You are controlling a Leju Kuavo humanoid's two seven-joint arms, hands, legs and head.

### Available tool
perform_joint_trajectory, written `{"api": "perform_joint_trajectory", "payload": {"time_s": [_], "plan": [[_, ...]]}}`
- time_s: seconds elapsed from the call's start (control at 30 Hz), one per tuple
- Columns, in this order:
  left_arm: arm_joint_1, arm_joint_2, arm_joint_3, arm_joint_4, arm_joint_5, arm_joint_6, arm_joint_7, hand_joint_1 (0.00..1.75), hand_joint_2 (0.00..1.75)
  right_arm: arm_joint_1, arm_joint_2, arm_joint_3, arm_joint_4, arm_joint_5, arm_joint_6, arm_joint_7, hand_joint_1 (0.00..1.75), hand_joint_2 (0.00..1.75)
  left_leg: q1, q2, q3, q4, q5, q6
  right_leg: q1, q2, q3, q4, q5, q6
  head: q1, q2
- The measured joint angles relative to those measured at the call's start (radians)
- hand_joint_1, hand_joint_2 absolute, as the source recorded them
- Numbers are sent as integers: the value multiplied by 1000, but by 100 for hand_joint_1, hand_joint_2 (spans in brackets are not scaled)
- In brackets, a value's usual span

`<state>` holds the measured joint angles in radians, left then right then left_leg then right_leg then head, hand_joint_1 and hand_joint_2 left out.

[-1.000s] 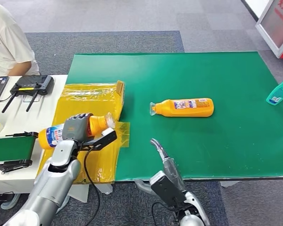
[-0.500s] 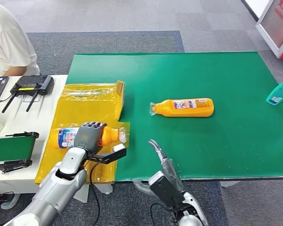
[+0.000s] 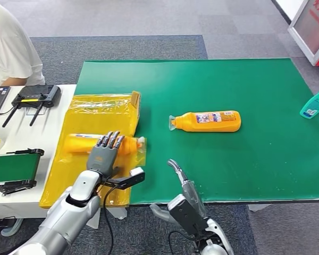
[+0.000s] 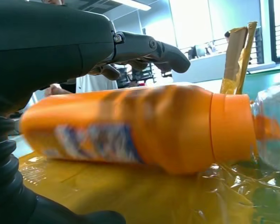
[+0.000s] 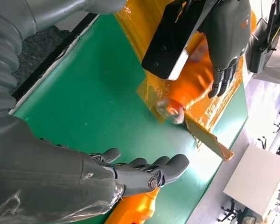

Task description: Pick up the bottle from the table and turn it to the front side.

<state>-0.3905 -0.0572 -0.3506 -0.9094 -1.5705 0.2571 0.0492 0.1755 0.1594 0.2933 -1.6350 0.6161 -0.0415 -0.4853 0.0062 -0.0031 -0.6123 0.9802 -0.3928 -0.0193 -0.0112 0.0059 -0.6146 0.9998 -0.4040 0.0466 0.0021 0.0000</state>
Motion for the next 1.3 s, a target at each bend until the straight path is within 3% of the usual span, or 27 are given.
{"api": "perform_joint_trajectory", "payload": {"time_s": [0.27, 0.7, 1.0, 1.3], "plan": [[2, -14, 18, 0, 0, -13, -8, 0, 175, 1, 0, -3, 0, -3, 0, -1, 0, 175, 0, 0, 0, 0, 0, 0, 0, 0, 0, 0, 0, 0, 0, 0], [45, -47, 115, -72, 54, -20, -84, 0, 175, 4, 0, -10, 0, -6, -1, -2, 0, 175, 0, 0, 0, 0, 0, 0, 0, 0, 0, 0, 0, 0, 0, 0], [137, -131, 213, -299, 392, -136, -188, 0, 175, 38, 0, -36, -13, -16, -10, -5, 0, 175, 0, 0, 0, 0, -1, 0, 0, 0, 0, 0, 0, 0, 0, 0], [213, -198, 247, -483, 783, -266, -230, 0, 175, 83, 4, -143, -55, -38, 35, -45, 0, 175, 0, 0, 0, 0, -1, 1, 0, 0, 0, 0, 0, 0, 0, 0]]}}
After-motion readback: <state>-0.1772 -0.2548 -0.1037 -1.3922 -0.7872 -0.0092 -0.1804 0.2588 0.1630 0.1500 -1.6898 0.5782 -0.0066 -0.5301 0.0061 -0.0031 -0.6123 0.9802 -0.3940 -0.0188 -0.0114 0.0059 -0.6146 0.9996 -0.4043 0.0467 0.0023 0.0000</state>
